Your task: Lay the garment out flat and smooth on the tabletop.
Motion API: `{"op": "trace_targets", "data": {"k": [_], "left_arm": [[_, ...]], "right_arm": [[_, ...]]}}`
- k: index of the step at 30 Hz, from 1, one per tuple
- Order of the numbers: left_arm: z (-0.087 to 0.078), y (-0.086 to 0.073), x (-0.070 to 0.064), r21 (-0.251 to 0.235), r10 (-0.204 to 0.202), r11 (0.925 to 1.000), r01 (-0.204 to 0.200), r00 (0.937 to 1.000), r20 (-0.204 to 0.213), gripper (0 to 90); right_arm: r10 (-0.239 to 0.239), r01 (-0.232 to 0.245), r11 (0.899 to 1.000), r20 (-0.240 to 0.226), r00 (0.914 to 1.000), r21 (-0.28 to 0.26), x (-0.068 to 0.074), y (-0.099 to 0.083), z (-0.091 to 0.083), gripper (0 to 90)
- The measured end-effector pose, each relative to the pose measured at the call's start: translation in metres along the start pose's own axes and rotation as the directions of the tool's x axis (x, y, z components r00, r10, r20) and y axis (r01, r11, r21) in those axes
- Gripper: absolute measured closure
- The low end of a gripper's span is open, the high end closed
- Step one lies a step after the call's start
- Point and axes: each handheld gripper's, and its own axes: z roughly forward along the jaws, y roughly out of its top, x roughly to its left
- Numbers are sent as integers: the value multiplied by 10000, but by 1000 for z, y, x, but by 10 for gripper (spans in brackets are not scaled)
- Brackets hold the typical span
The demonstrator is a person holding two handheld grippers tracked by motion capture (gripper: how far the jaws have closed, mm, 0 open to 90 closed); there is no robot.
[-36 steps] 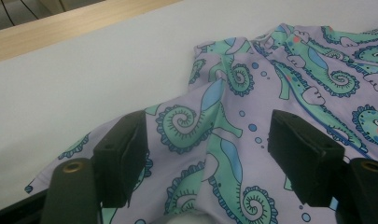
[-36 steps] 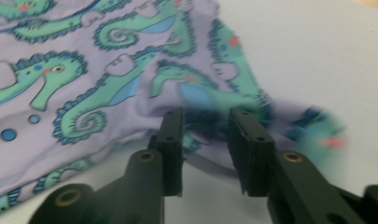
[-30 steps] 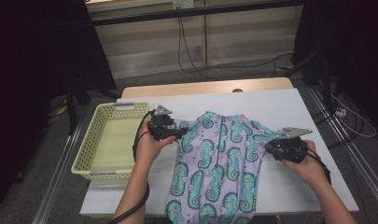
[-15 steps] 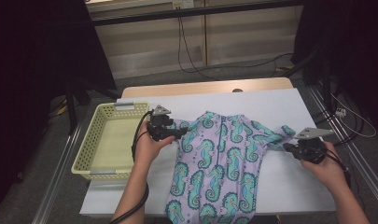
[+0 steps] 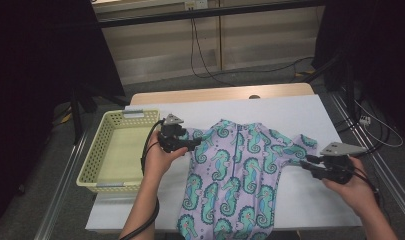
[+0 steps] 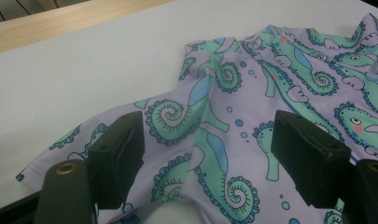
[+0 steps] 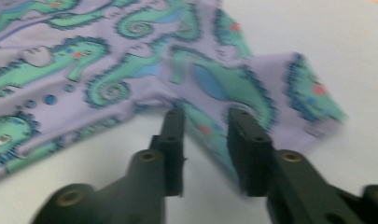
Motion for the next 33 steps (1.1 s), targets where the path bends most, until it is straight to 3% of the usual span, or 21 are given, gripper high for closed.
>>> {"op": "trace_targets", "data": {"k": [2, 8, 10, 12, 14, 17, 24, 26, 30, 32, 33], "left_arm": [[0, 0, 0, 31, 64, 10000, -65, 10000, 27, 264], [-2, 0, 1, 21, 106, 9999, -106, 9999, -27, 263], [-2, 0, 1, 25, 130, 9999, -130, 9999, -12, 263], [-2, 0, 0, 4, 96, 10000, -96, 10000, -16, 263], [-2, 1, 0, -30, 106, 9999, -106, 9999, -13, 263], [-1, 2, -1, -13, 154, 9999, -154, 9999, 18, 261], [-1, 2, -4, -17, 162, 9999, -162, 9998, 102, 258], [-2, 3, -4, -51, 186, 9998, -185, 9998, 110, 257], [-2, 4, -7, 28, 200, 9998, -200, 9996, 180, 251], [-1, 5, -8, -34, 247, 9997, -246, 9995, 212, 248], [-1, 4, -8, -58, 162, 9999, -161, 9996, 236, 247]], "right_arm": [[108, -108, 9999, -25, 9999, 34, 11, 4, 12, 553], [-122, 129, 9997, 315, 9994, -224, 23, 13, 41, 518], [175, -179, 9997, 175, 9997, 193, 22, 13, 48, 553], [173, -184, 9983, 192, 9997, 553, 23, 9, 54, 587], [481, -477, 9980, -66, 9988, 424, 20, 7, 54, 677], [537, -520, 9976, -372, 9979, 458, 19, 6, 53, 810], [765, -739, 9958, -477, 9959, 547, 18, 2, 41, 848], [566, -558, 9966, -116, 9983, 608, 17, -2, 32, 848], [437, -433, 9981, -75, 9990, 446, 17, -7, 26, 760], [535, -544, 9978, 249, 9983, 376, 22, -6, 24, 610], [667, -679, 9970, 331, 9972, 374, 25, -5, 22, 594]]}}
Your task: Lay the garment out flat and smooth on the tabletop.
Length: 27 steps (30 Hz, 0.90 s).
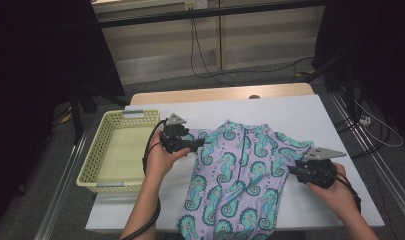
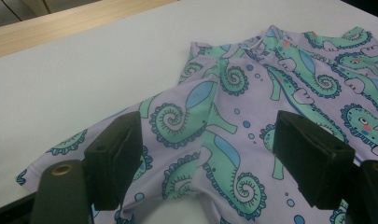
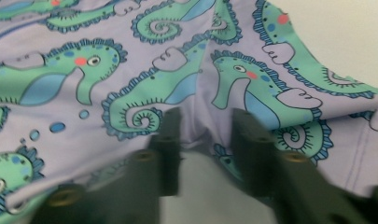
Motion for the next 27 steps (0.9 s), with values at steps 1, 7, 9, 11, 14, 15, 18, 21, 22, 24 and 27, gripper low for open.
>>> {"op": "trace_targets", "data": {"k": [1, 7, 9, 11, 14, 15, 18, 21, 22, 24, 27], "left_arm": [[-1, 0, 0, 70, 68, 10000, -68, 10000, 22, 246], [-2, -2, 1, 98, 8, 10000, -7, 10000, -64, 245], [-3, -2, 0, 93, 114, 9999, -113, 9999, -52, 245], [-3, -1, -3, 61, 102, 9999, -102, 9999, -8, 245], [-2, 0, -5, 54, 220, 9997, -220, 9997, 41, 245], [-2, 1, -6, 36, 186, 9998, -186, 9998, 58, 245], [-1, 1, -6, 64, 271, 9996, -271, 9996, 19, 245], [-2, 2, -5, 100, 244, 9996, -245, 9997, 44, 245], [-1, 2, -6, 4, 230, 9997, -230, 9997, 48, 245], [-1, 3, -7, -19, 233, 9997, -233, 9997, 74, 245], [-1, 3, -7, 37, 325, 9995, -325, 9994, 98, 245]], "right_arm": [[99, -99, 9999, 17, 9999, -89, 3, 0, -3, 584], [731, -737, 9973, -592, 9956, -70, 30, -11, -15, 535], [686, -688, 9976, -650, 9955, -16, 36, -13, -14, 524], [708, -698, 9974, -641, 9954, 176, 41, -13, -7, 503], [578, -557, 9977, -559, 9968, 377, 48, -11, 0, 558], [316, -293, 9987, -565, 9979, 408, 50, -10, 0, 658], [342, -302, 9982, -790, 9963, 514, 51, -8, 2, 864], [275, -216, 9982, -1061, 9940, 555, 48, -6, 2, 892], [320, -256, 9980, -1132, 9931, 573, 46, -6, 2, 894], [345, -272, 9977, -1201, 9922, 620, 43, -7, 0, 897], [422, -359, 9975, -1044, 9936, 615, 34, -9, -7, 900]]}}
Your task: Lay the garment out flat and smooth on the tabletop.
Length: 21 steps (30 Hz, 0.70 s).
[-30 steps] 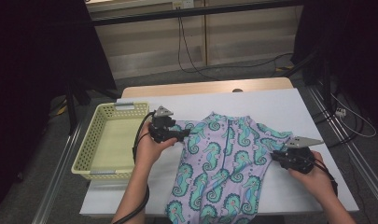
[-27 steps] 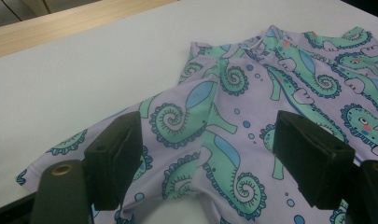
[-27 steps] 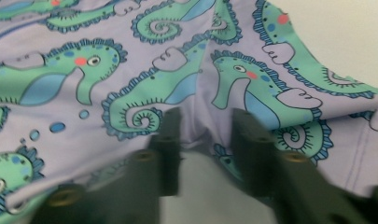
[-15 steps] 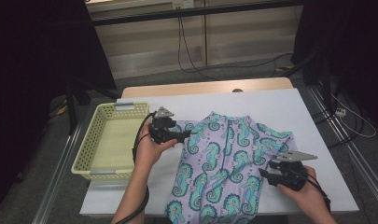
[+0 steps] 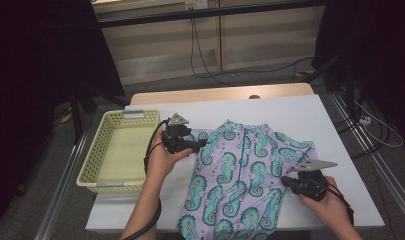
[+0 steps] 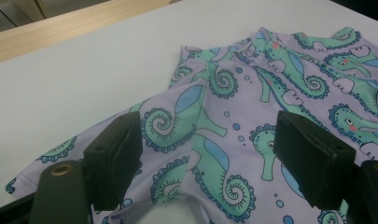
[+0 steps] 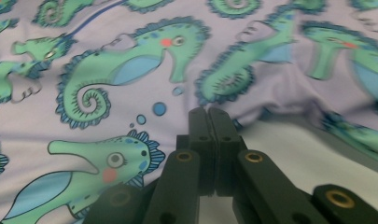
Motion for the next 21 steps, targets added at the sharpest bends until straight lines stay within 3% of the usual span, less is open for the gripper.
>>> {"op": "trace_targets", "data": {"k": [2, 5, 6, 9, 13, 21], "left_arm": [[0, 0, 0, 8, -86, 10000, 86, 9999, 57, 245], [-1, -1, 1, 26, -69, 10000, 69, 10000, 39, 244], [-1, 0, 0, 24, -67, 10000, 67, 10000, 47, 244], [0, 0, 1, 28, -58, 10000, 58, 10000, 35, 243], [2, -2, 2, 185, 17, 9998, -18, 10000, 7, 241], [6, -8, -1, 319, 48, 9995, -51, 9999, 91, 243]], "right_arm": [[45, -44, 10000, 237, 9997, -25, -7, -2, -6, 900], [-19, 25, 10000, 1073, 9942, -55, -20, -4, -14, 900], [146, -121, 9997, 1142, 9934, -225, -25, -4, -16, 895], [-179, 212, 9991, 887, 9959, -366, -26, -4, -15, 790], [-628, 658, 9970, 728, 9954, -400, -10, 1, -9, 598], [-854, 893, 9946, 719, 9937, -529, -3, 9, 2, 475]]}}
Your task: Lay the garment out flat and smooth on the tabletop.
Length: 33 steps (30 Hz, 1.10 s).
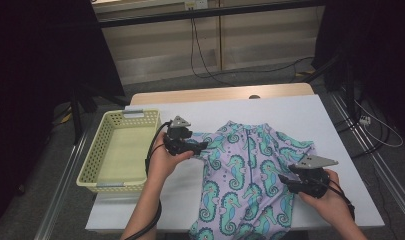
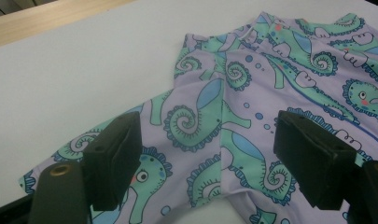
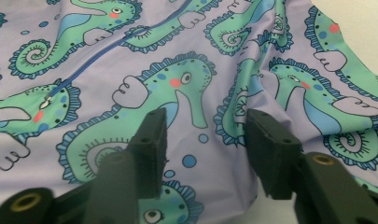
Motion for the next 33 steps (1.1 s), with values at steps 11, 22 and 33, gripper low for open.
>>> {"op": "trace_targets", "data": {"k": [11, 22, 33], "left_arm": [[0, -23, -19, 83, 160, 9998, -162, 9996, 215, 341], [14, -60, -38, 973, 5, 9952, -46, 9991, 417, 484], [20, -60, -48, 1310, 324, 9906, -389, 9981, 519, 744]], "right_arm": [[532, -530, 9986, 373, 9979, -71, -12, -14, -15, 375], [504, -508, 9987, 381, 9980, 83, -7, -28, -24, 332], [292, -299, 9991, 228, 9993, 304, -4, -30, -18, 325]]}}
